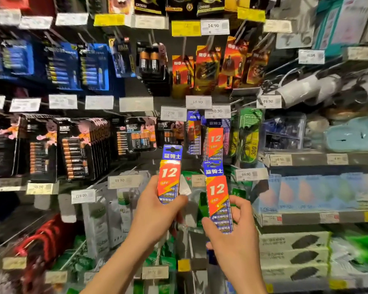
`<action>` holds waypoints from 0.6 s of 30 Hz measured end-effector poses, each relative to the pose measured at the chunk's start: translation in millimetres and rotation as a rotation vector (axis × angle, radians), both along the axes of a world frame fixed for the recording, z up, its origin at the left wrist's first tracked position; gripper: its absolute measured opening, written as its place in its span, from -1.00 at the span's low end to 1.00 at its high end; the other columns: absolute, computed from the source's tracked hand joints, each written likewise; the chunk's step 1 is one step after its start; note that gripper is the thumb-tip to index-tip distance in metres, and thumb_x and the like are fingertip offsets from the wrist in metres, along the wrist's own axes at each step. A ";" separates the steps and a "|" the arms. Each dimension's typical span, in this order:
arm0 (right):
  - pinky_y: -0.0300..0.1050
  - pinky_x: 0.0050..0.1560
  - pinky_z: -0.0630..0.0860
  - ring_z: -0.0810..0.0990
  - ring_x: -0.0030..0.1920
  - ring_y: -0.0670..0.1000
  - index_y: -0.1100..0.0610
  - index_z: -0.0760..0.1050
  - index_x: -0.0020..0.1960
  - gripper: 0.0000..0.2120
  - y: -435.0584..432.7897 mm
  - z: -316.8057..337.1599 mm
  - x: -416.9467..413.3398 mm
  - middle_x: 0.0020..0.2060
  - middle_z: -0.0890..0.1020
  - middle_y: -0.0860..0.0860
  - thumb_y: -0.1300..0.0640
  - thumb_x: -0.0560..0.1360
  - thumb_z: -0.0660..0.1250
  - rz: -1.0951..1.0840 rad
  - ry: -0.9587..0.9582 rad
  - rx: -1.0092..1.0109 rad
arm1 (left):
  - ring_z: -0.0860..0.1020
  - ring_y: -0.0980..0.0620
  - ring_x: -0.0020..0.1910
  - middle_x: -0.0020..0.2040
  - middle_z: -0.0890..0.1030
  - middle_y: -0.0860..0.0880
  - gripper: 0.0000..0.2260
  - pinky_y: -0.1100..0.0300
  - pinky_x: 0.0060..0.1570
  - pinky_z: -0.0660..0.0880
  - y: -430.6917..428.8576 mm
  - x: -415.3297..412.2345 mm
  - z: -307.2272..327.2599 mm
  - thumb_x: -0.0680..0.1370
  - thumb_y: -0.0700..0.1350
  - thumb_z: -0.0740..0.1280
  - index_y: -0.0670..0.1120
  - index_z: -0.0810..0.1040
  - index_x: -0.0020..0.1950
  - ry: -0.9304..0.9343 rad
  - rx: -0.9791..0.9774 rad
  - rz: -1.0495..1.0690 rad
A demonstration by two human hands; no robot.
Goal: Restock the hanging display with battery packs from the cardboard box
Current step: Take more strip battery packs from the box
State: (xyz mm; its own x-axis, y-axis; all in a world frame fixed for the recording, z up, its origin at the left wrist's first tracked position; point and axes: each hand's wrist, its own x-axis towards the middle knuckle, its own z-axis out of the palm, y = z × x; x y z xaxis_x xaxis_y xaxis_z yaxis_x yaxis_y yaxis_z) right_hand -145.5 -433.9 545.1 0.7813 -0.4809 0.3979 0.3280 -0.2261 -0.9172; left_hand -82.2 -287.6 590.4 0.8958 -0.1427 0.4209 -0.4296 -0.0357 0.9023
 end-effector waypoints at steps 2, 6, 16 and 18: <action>0.10 -0.21 0.68 0.66 -0.23 -0.08 -0.27 0.32 0.10 -0.46 -3.7 5.8 14.2 -0.09 0.59 -0.37 0.16 0.42 0.56 -0.021 -0.022 -0.022 | 0.57 -0.10 -0.48 -0.39 0.57 -0.01 -0.76 0.05 -0.52 0.51 -6.2 16.2 6.4 0.51 -0.29 0.43 -0.01 0.48 0.04 0.002 0.005 0.006; 0.10 -0.24 0.67 0.65 -0.23 -0.09 -0.31 0.30 0.13 -0.45 -15.6 19.1 49.4 -0.07 0.57 -0.35 0.13 0.43 0.55 -0.049 -0.066 -0.088 | 0.69 -0.17 -0.31 -0.25 0.67 -0.07 -0.77 -0.06 -0.29 0.62 -20.1 47.6 25.2 0.52 -0.29 0.44 -0.05 0.50 0.07 -0.025 -0.030 -0.035; -0.03 -0.27 0.65 0.67 -0.28 -0.09 -0.40 0.25 0.17 -0.40 -29.0 56.0 149.9 -0.06 0.56 -0.42 0.12 0.47 0.52 -0.092 -0.129 -0.192 | 0.71 -0.17 0.06 0.05 0.74 -0.12 -0.72 -0.05 0.12 0.64 -46.8 141.2 116.9 0.50 -0.29 0.47 -0.11 0.57 0.18 -0.021 -0.177 -0.324; -0.23 -0.29 0.60 0.67 -0.26 -0.14 -0.39 0.27 0.16 -0.42 -31.9 60.5 162.5 -0.06 0.54 -0.48 0.12 0.47 0.52 -0.084 -0.140 -0.209 | 0.70 -0.18 0.08 0.08 0.72 -0.18 -0.63 -0.05 0.18 0.61 -51.6 152.9 128.2 0.45 -0.24 0.52 -0.12 0.56 0.22 -0.016 -0.185 -0.363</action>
State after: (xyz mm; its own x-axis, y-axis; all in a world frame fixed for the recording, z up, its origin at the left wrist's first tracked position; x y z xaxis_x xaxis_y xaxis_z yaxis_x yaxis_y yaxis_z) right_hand 17.0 -465.8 605.6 0.6721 -0.4379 0.5971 0.4206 -0.4379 -0.7946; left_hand 70.7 -339.2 718.6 0.7940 -0.3693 0.4829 -0.3988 0.2833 0.8722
